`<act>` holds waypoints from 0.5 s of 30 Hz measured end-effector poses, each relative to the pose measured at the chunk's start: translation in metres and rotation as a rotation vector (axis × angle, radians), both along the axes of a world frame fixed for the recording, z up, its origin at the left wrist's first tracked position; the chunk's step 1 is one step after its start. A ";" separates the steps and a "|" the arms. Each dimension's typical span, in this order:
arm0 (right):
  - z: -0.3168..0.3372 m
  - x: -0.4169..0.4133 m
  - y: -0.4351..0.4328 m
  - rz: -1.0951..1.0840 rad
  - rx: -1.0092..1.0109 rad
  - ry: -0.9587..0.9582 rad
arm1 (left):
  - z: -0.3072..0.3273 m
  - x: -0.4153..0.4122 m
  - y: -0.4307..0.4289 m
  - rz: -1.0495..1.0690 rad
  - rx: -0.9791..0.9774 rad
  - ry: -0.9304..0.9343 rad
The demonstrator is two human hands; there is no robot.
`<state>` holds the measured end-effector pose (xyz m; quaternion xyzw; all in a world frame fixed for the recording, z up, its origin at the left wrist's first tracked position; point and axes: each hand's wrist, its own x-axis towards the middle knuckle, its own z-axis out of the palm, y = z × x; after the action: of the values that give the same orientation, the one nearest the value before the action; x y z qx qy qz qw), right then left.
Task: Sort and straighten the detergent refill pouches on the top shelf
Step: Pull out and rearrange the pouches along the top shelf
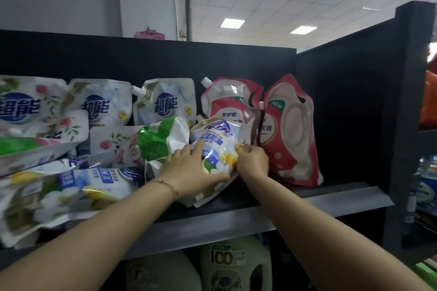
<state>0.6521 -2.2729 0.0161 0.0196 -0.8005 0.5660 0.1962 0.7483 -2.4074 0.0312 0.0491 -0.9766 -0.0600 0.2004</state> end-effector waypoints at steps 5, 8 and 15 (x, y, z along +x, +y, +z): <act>0.031 0.014 -0.006 -0.038 -0.075 0.266 | 0.005 0.010 0.003 -0.037 0.194 0.047; 0.046 0.014 -0.008 -0.028 -0.098 0.411 | 0.004 0.012 0.010 -0.053 0.306 0.085; 0.062 0.009 0.013 0.021 0.016 0.737 | -0.008 -0.008 0.026 -0.125 0.324 -0.038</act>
<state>0.6613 -2.2603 0.0786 0.2318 -0.6802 0.5168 0.4654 0.7403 -2.3819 0.0229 0.0209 -0.9590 -0.2280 0.1670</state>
